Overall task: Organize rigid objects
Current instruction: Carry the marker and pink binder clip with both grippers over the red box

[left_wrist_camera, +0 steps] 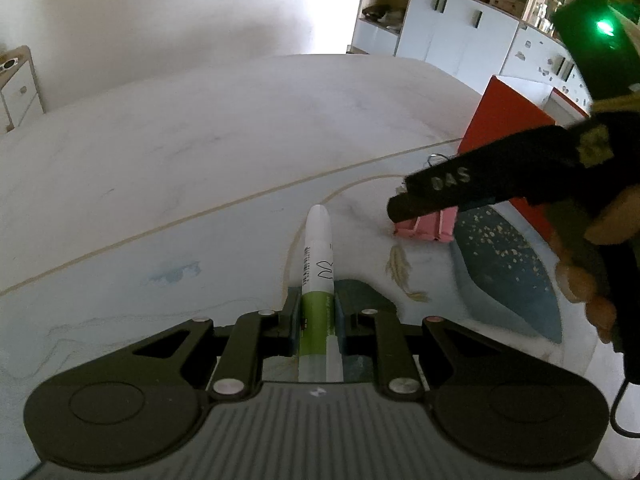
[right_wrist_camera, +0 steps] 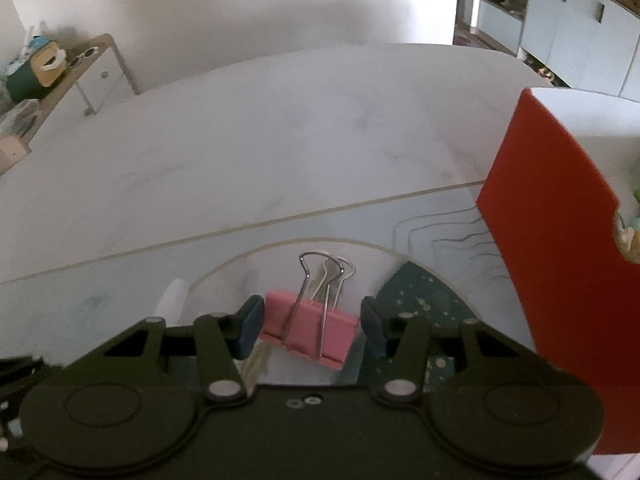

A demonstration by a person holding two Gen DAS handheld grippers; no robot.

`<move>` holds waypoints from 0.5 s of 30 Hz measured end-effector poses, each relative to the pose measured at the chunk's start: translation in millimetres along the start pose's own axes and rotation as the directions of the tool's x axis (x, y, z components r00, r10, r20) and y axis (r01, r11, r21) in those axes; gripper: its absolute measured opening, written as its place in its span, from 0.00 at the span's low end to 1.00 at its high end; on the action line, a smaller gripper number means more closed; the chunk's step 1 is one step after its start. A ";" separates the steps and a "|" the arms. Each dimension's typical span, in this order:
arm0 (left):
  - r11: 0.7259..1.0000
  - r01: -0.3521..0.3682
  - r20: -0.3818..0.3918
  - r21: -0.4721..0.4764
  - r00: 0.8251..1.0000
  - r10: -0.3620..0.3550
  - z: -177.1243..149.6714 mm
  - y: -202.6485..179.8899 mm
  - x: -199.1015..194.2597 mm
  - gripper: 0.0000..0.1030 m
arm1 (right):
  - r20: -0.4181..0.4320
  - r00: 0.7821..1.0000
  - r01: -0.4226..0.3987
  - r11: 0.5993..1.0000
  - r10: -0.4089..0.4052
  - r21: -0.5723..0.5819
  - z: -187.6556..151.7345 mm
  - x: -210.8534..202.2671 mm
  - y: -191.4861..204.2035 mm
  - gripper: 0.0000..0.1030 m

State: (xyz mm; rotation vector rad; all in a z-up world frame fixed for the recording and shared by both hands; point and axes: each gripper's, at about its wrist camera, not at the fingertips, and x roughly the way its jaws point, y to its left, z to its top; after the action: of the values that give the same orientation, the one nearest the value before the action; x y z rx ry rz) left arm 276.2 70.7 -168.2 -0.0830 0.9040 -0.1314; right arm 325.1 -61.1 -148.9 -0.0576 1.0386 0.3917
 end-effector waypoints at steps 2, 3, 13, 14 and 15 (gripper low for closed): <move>1.000 -0.003 0.003 -0.011 1.000 0.003 1.0 -1.3 -1.4 0.16 | 0.005 1.000 -0.023 1.000 0.023 -0.004 -1.3 -9.2 -2.7 0.50; 1.000 -0.003 0.002 -0.018 1.000 0.003 2.1 -2.5 -2.4 0.17 | 0.009 0.999 -0.032 0.999 0.032 -0.008 -2.2 -14.2 -4.2 0.50; 0.999 -0.010 0.024 -0.044 1.000 0.011 17.5 -23.2 -29.0 0.17 | 0.039 0.991 -0.125 0.990 0.128 -0.071 -3.9 -77.8 -26.5 0.50; 0.999 -0.012 0.026 -0.043 1.000 0.014 20.1 -27.2 -32.1 0.17 | 0.042 0.990 -0.132 0.988 0.135 -0.082 -5.1 -84.7 -28.9 0.50; 0.999 -0.012 0.030 -0.040 0.999 0.013 22.4 -31.6 -36.2 0.17 | 0.047 0.989 -0.136 0.987 0.141 -0.090 -5.8 -93.2 -31.6 0.50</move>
State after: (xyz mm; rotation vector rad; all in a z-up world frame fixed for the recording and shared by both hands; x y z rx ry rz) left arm 269.2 45.3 -122.3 -0.1157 0.8765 -0.1004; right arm 289.7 -118.8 -77.3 -0.0525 0.9751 0.5619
